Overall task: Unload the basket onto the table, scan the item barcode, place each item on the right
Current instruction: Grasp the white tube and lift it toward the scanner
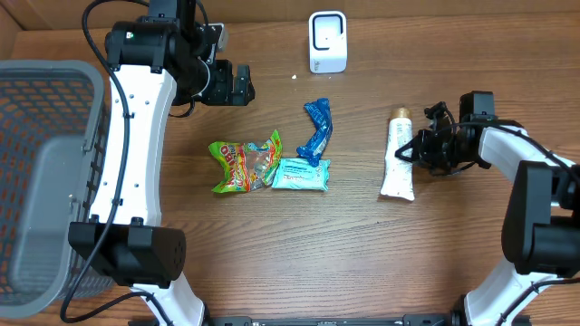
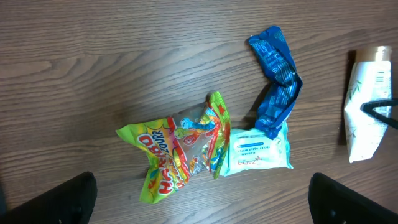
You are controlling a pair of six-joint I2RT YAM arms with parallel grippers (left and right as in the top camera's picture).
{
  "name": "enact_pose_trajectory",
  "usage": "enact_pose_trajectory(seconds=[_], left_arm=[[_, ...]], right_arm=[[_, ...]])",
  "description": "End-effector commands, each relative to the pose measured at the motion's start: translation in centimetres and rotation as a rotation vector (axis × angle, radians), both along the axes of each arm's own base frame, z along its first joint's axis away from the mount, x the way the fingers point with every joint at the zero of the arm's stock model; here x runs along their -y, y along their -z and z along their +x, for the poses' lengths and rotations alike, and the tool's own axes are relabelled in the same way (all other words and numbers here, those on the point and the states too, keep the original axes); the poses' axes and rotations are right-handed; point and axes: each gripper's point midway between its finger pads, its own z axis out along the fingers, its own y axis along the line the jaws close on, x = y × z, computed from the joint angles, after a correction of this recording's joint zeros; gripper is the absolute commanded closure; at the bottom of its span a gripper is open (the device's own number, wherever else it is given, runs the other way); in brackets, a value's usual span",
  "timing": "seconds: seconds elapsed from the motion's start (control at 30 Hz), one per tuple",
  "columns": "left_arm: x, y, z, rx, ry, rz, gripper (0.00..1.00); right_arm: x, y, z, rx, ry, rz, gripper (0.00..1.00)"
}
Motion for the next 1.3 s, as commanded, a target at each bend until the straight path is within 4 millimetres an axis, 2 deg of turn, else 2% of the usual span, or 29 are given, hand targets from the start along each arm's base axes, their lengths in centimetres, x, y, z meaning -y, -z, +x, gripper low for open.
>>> enact_pose_trajectory(seconds=[0.0, 0.13, 0.37, 0.47, 0.57, 0.73, 0.83, 0.93, 1.17, 1.27], left_arm=[[0.2, -0.7, 0.1, 0.026, 0.023, 0.007, 0.0], [0.2, -0.7, 0.1, 0.026, 0.023, 0.007, 0.01], [0.2, -0.7, 0.1, 0.026, 0.023, 0.007, 0.0], [0.2, -0.7, 0.1, 0.026, 0.023, 0.007, 0.0], [0.2, -0.7, 0.1, 0.026, 0.023, 0.007, 0.0], [0.2, -0.7, 0.1, 0.026, 0.023, 0.007, 0.0], [0.2, -0.7, 0.1, 0.026, 0.023, 0.007, 0.0], [0.2, -0.7, 0.1, 0.026, 0.023, 0.007, 0.0], [0.2, -0.7, 0.1, 0.026, 0.023, 0.007, 0.0], [0.2, -0.7, 0.1, 0.026, 0.023, 0.007, 0.0]], right_arm=[[-0.4, 1.0, -0.5, -0.063, 0.002, 0.004, 0.96], [0.2, -2.2, 1.3, -0.012, 0.004, -0.043, 0.96], [0.5, -10.7, 4.4, 0.129, -0.031, -0.214, 0.96], [-0.7, -14.1, 5.2, 0.21, -0.093, -0.226, 0.96], [-2.1, -16.6, 5.5, 0.275, -0.14, -0.217, 0.96], [-6.4, -20.7, 4.5, 0.436, -0.321, -0.029, 0.96], [-8.1, -22.3, 3.3, 0.481, -0.4, 0.097, 0.96], [-8.8, -22.9, 2.5, 0.494, -0.437, 0.158, 0.96], [-9.6, -23.0, 2.1, 0.494, -0.461, 0.171, 0.96], [-9.7, -22.0, 2.8, 0.49, -0.449, 0.08, 0.96]])
